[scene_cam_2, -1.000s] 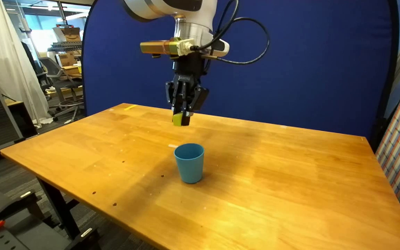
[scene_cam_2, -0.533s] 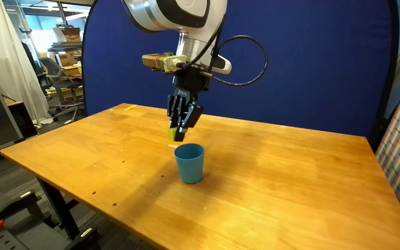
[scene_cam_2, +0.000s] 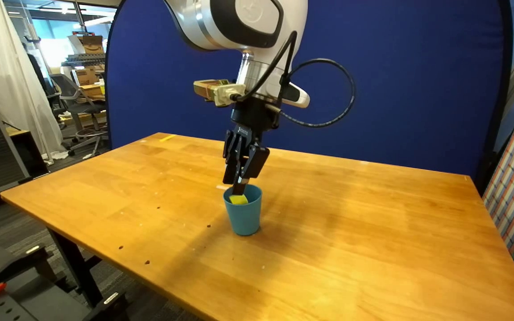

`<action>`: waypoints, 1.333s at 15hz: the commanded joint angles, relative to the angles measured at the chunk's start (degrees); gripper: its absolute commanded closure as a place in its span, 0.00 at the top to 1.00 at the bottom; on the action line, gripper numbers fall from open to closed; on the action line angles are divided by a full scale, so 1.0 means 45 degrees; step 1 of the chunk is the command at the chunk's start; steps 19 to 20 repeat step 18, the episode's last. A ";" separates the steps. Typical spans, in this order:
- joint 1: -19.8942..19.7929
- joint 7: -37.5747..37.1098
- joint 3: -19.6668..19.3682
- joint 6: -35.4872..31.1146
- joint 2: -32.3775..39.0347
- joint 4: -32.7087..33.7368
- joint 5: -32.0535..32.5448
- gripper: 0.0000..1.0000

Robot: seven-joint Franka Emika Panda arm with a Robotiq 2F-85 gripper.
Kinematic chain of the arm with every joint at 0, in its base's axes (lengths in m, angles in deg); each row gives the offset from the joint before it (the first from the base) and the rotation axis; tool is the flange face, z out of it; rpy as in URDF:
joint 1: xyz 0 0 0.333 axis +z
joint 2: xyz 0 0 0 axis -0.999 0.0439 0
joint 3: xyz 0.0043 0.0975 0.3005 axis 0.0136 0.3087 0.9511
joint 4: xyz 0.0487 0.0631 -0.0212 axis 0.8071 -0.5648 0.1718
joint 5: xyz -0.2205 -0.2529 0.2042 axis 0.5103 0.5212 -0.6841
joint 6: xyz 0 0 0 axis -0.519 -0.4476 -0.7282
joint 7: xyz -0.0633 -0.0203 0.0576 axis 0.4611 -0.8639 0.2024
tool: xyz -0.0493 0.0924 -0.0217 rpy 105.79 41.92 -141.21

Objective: Put the yellow block in the cup

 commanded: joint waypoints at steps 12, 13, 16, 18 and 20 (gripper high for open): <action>0.1776 0.0258 0.0529 0.0847 -0.3590 0.0061 0.4391 1.00; 0.1877 0.0520 0.0703 0.0841 -0.3990 0.0143 0.4714 1.00; 0.1757 0.0456 0.0842 0.0730 -0.3679 0.0288 0.4374 1.00; 0.1781 0.0466 0.0875 0.0818 -0.3902 0.0248 0.4434 1.00; 0.1781 0.0466 0.0875 0.0818 -0.3902 0.0248 0.4434 1.00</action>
